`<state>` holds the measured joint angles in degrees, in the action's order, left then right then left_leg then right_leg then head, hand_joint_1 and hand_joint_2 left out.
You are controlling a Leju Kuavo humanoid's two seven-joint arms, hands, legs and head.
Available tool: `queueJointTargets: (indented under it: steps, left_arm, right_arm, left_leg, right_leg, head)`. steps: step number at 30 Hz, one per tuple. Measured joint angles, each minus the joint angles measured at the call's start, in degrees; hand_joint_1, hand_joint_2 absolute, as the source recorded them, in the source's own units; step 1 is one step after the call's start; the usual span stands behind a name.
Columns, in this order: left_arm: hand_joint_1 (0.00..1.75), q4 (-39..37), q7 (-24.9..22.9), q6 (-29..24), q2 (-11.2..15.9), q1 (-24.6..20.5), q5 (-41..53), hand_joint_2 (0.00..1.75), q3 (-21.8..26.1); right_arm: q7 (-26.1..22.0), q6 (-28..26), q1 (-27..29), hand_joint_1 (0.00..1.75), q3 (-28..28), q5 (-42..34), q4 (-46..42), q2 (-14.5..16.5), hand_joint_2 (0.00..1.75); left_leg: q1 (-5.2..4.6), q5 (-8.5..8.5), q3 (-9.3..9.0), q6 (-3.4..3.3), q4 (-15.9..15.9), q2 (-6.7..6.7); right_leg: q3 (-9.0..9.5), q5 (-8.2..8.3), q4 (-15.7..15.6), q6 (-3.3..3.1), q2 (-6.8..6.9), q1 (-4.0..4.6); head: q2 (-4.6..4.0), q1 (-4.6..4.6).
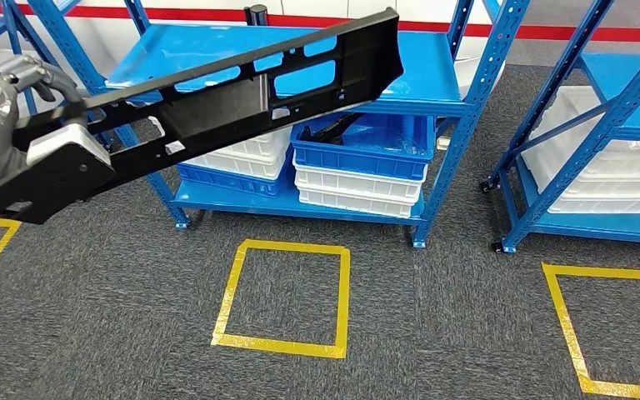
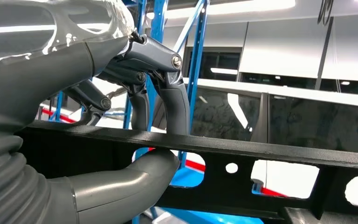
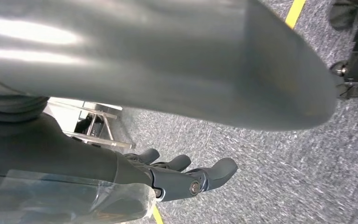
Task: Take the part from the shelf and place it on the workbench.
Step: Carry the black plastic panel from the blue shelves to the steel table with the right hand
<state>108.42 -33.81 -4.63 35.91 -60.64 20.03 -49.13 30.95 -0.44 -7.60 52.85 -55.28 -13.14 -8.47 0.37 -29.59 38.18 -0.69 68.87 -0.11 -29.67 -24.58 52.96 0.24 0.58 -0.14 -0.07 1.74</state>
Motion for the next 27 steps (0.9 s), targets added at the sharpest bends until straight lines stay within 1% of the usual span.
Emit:
queueJointTargets:
  steps: [1,2,3,4,5,6,7,8,9,10,11,12,13,14,15,16,17,18,19,20,21,23,24,25,26,27]
  left_arm:
    - [1.75,0.0,0.0,0.0,0.0,0.1,0.0,1.75,0.0]
    - [1.75,0.0,0.0,0.0,0.0,0.1,0.0,1.75,0.0]
    - [1.75,0.0,0.0,0.0,0.0,0.0,0.0,1.75,0.1]
    - [1.75,0.0,0.0,0.0,0.0,0.0,0.0,1.75,0.1]
    - [1.75,0.0,0.0,0.0,0.0,0.0,0.0,1.75,0.2]
    - [1.75,0.0,0.0,0.0,0.0,0.0,0.0,1.75,0.3]
    - [1.75,0.0,0.0,0.0,0.0,0.0,0.0,1.75,0.4]
    - [1.75,0.1,0.0,0.0,0.0,0.0,0.0,1.75,0.5]
    - [1.75,0.1,0.0,0.0,0.0,0.0,0.0,1.75,0.5]
    - [1.75,0.1,0.0,0.0,0.0,0.0,0.0,1.75,0.5]
    - [1.75,0.1,0.0,0.0,0.0,0.0,0.0,1.75,0.5]
    - [1.75,0.1,0.0,0.0,0.0,0.0,0.0,1.75,0.5]
    - [1.75,0.1,0.0,0.0,0.0,0.0,0.0,1.75,0.5]
    - [1.75,0.1,0.0,0.0,0.0,0.0,0.0,1.75,0.5]
    - [1.75,0.1,0.0,0.0,0.0,0.0,0.0,1.75,0.4]
    - [1.75,0.1,0.0,0.0,0.0,0.0,-0.1,1.75,0.4]
    - [1.75,0.1,0.0,0.0,0.0,0.0,-0.1,1.75,0.4]
    - [1.75,0.1,0.0,0.0,0.0,0.0,-0.1,1.75,0.4]
    - [1.75,0.1,0.0,0.0,0.0,0.0,-0.2,1.75,0.5]
    - [1.75,0.1,-0.1,0.0,0.0,0.0,-0.2,1.75,0.5]
    - [1.75,0.1,-0.1,0.0,0.1,0.0,-0.2,1.75,0.5]
    - [1.75,0.1,-0.1,0.0,0.1,0.0,-0.2,1.75,0.5]
    - [1.75,0.1,-0.1,0.0,0.1,0.0,-0.3,1.75,0.5]
    - [1.75,0.1,-0.1,0.0,0.2,0.0,-0.3,1.75,0.5]
    - [1.75,0.1,-0.1,0.0,0.2,-0.1,-0.3,1.75,0.6]
    - [1.75,0.1,-0.1,0.0,0.3,-0.1,-0.4,1.75,0.6]
  right_arm:
    - [0.0,0.0,0.0,0.0,0.0,0.0,0.0,0.0,0.0]
    - [0.0,0.0,0.0,0.0,0.0,0.0,0.0,0.0,0.0]
    - [0.0,0.0,0.0,0.0,0.0,0.0,0.0,0.0,0.0]
    - [0.0,0.0,0.0,0.0,0.0,0.0,0.0,0.0,0.0]
    - [0.0,0.0,0.0,0.0,0.0,0.0,0.0,-0.1,0.0]
    - [0.0,0.0,-0.1,0.0,0.0,0.0,0.0,-0.1,0.0]
    - [0.0,0.0,0.0,0.0,0.0,0.0,0.0,-0.1,0.0]
    - [0.0,0.0,0.0,0.0,0.0,0.0,0.0,-0.1,0.0]
    - [0.0,0.0,0.0,0.0,0.0,0.0,0.0,-0.1,0.0]
    - [0.0,0.0,0.0,0.0,0.0,0.0,0.0,-0.1,0.0]
    - [0.0,0.0,0.0,0.0,0.0,0.0,0.0,0.0,0.0]
    - [0.0,0.0,0.0,0.0,0.0,0.0,0.0,0.0,0.0]
    - [0.0,0.0,0.1,0.0,0.0,0.0,0.0,0.0,0.0]
    - [0.0,0.0,0.1,0.0,0.0,0.0,0.0,0.0,0.0]
    - [0.0,0.0,0.1,0.0,0.0,0.0,0.0,0.0,0.0]
    - [0.0,0.0,0.1,0.0,0.0,0.0,0.0,0.0,0.0]
    - [0.0,0.0,0.1,0.0,0.0,0.0,0.0,0.0,0.0]
    - [0.0,0.0,0.1,0.0,0.0,0.0,0.0,0.0,0.0]
    - [0.0,0.0,0.0,0.0,0.0,0.0,0.0,0.0,0.0]
    - [0.0,0.0,0.0,0.0,0.0,0.0,0.0,-0.1,0.0]
    - [0.0,0.0,-0.1,0.0,0.0,0.0,0.0,-0.1,0.0]
    - [0.0,0.0,-0.1,0.0,0.0,0.0,0.0,-0.1,0.0]
    - [-0.1,0.0,-0.1,0.0,0.0,0.0,0.0,-0.1,0.0]
    - [-0.1,0.0,-0.1,0.0,0.0,0.0,0.0,-0.1,0.0]
    - [0.0,0.0,-0.1,0.0,0.0,0.0,0.0,0.0,0.0]
    - [0.0,0.0,-0.1,0.0,0.0,0.0,0.0,0.0,0.0]
  left_leg:
    - [0.44,-0.55,-0.09,0.43,1.7,0.01]
    - [0.64,1.12,-2.36,0.6,-1.9,0.01]
    - [0.81,2.69,-5.12,0.75,-6.6,0.0]
    - [0.75,3.84,-7.52,0.73,-10.7,-0.08]
    - [0.63,4.51,-8.96,0.54,-13.5,-0.16]
    - [0.43,4.68,-9.47,0.27,-14.9,-0.24]
    - [0.18,4.86,-9.3,-0.12,-15.0,-0.3]
    - [0.17,5.17,-8.89,-0.6,-15.1,-0.25]
    - [0.17,5.49,-8.58,-1.08,-15.2,-0.19]
    - [0.21,5.89,-8.22,-1.64,-15.3,-0.12]
    - [0.22,6.29,-7.86,-2.16,-15.4,-0.04]
    - [0.12,6.67,-7.44,-2.55,-15.4,0.0]
    - [-0.03,7.05,-6.94,-2.83,-15.4,0.02]
    - [-0.2,7.44,-6.42,-3.0,-15.3,0.02]
    - [-0.35,7.83,-5.9,-3.09,-15.3,-0.01]
    - [-0.47,8.2,-5.46,-3.12,-15.3,-0.06]
    - [-0.57,8.52,-5.12,-3.07,-15.3,-0.11]
    - [-0.64,8.81,-4.9,-2.98,-15.2,-0.14]
    - [-0.78,9.07,-4.69,-2.8,-15.2,-0.14]
    - [-0.84,9.33,-4.51,-2.55,-15.1,-0.12]
    - [-0.86,9.58,-4.32,-2.26,-15.0,-0.07]
    - [-0.79,10.2,-3.99,-1.58,-15.0,0.04]
    - [-0.7,10.07,-3.72,-1.27,-14.8,0.03]
    - [-0.6,9.17,-3.18,-0.91,-13.8,0.01]
    - [-0.49,7.42,-2.23,-0.56,-11.6,-0.01]
    - [-0.26,4.91,-0.87,-0.22,-8.1,-0.04]
  right_leg:
    - [-0.6,0.41,0.1,0.11,0.02,-0.05]
    - [-0.88,0.59,0.2,0.27,0.0,-0.14]
    - [-1.13,0.73,0.4,0.45,-0.02,-0.2]
    - [-1.41,0.88,0.5,0.71,-0.06,-0.21]
    - [-1.69,1.11,0.6,1.02,-0.09,-0.18]
    - [-2.01,1.38,0.7,1.39,-0.13,-0.14]
    - [-2.32,1.72,0.7,1.8,-0.17,-0.15]
    - [-2.61,1.96,0.7,2.15,-0.2,-0.16]
    - [-3.02,1.61,1.1,2.41,-0.25,-0.25]
    - [-3.66,0.5,2.4,2.61,-0.29,-0.33]
    - [-4.75,-1.48,4.9,2.77,-0.31,-0.38]
    - [-6.24,-4.05,8.8,2.89,-0.33,-0.47]
    - [-7.87,-6.53,13.3,2.99,-0.33,-0.48]
    - [-9.19,-8.29,17.1,3.03,-0.34,-0.48]
    - [-9.64,-8.99,19.2,3.02,-0.34,-0.47]
    - [-8.87,-8.56,18.7,2.94,-0.34,-0.46]
    - [-6.76,-7.13,15.7,2.78,-0.34,-0.43]
    - [-3.77,-5.32,11.0,2.53,-0.36,-0.37]
    - [-0.96,-3.9,6.3,2.23,-0.35,-0.22]
    - [1.03,-2.88,2.8,1.94,-0.34,-0.04]
    - [1.92,-2.46,1.0,1.66,-0.34,0.12]
    - [1.58,-1.98,0.7,1.13,-0.32,0.34]
    - [1.33,-1.54,0.6,0.85,-0.25,0.27]
    - [0.99,-1.04,0.5,0.53,-0.16,0.16]
    - [0.59,-0.53,0.3,0.28,-0.05,0.0]
    - [0.12,-0.09,0.3,0.12,0.05,-0.09]
  head:
    - [0.0,0.01]
    - [0.0,0.01]
    - [0.0,0.02]
    - [0.0,0.02]
    - [0.0,0.04]
    - [0.0,0.04]
    - [0.0,0.07]
    - [0.0,0.08]
    - [0.0,0.09]
    - [0.0,0.11]
    - [0.0,0.12]
    - [0.0,0.13]
    - [0.0,0.13]
    - [0.0,0.13]
    - [0.0,0.12]
    - [0.0,0.12]
    - [0.0,0.13]
    - [0.0,0.13]
    - [0.0,0.13]
    - [0.0,0.12]
    - [0.0,0.11]
    - [0.0,0.1]
    - [0.0,0.1]
    - [0.0,0.07]
    - [0.0,0.04]
    - [0.0,0.02]
